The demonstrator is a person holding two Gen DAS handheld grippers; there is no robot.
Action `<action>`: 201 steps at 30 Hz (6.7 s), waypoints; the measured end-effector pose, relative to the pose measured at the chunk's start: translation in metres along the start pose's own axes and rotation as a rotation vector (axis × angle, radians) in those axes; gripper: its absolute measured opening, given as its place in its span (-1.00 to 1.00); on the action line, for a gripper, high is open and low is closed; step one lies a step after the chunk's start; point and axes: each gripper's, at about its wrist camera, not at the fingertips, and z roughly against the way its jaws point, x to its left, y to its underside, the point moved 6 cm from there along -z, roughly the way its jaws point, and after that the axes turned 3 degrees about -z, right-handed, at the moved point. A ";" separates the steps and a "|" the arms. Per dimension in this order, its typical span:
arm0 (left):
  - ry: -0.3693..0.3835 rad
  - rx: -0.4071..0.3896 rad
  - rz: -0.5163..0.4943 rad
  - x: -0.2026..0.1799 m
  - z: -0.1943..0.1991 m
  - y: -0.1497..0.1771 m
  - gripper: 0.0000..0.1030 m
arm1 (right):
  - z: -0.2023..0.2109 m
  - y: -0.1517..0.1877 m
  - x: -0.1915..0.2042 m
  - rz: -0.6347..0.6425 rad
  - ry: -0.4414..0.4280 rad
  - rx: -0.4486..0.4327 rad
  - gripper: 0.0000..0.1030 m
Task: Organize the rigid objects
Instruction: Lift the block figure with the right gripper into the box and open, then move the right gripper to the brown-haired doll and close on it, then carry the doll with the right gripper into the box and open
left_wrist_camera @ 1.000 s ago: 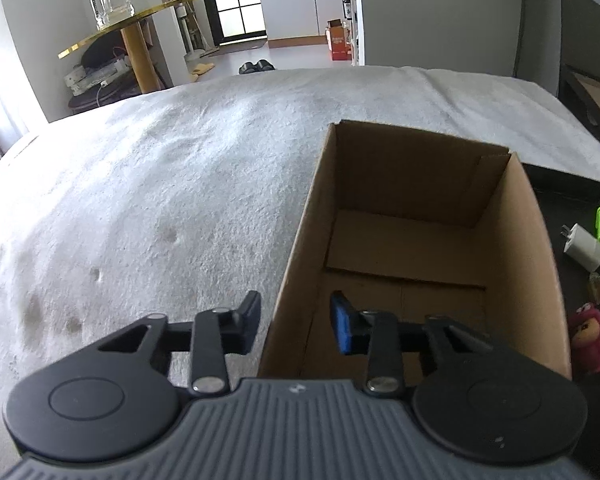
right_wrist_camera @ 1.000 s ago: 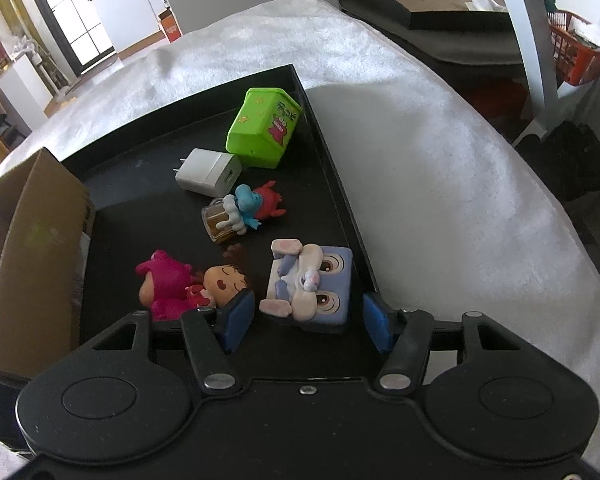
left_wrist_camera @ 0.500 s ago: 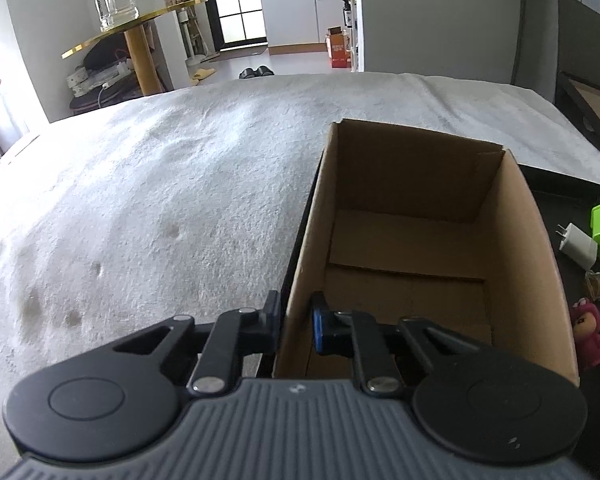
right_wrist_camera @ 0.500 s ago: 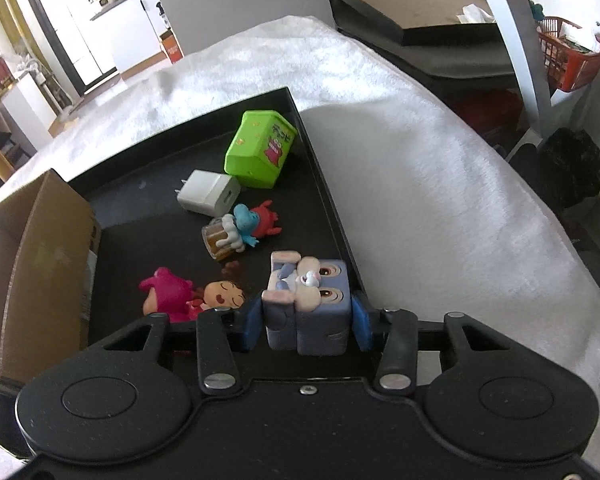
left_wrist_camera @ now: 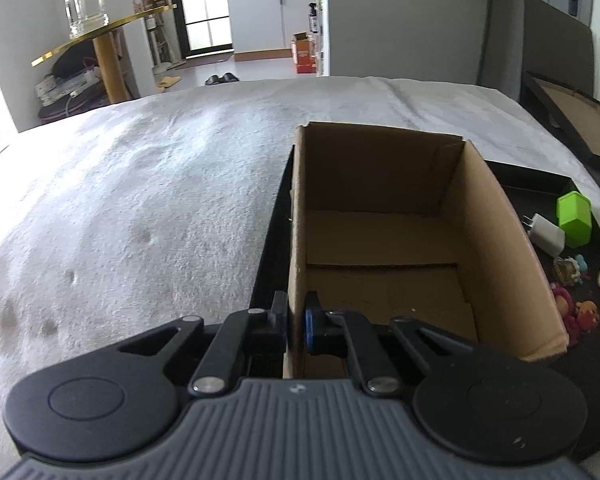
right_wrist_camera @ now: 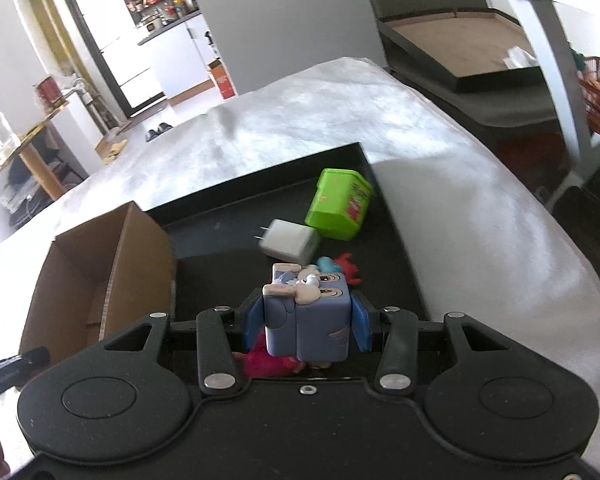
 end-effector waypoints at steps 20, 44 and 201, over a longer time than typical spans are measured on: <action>0.063 0.019 0.001 -0.001 0.004 0.008 -0.85 | 0.019 -0.008 0.096 0.151 -0.211 -0.050 -0.15; 0.116 0.018 0.024 0.012 -0.004 0.005 -0.84 | -0.024 0.033 0.175 0.320 -0.251 0.072 -0.15; 0.038 0.027 0.072 0.009 -0.001 -0.005 -0.76 | -0.028 0.027 0.187 0.317 -0.349 0.002 -0.36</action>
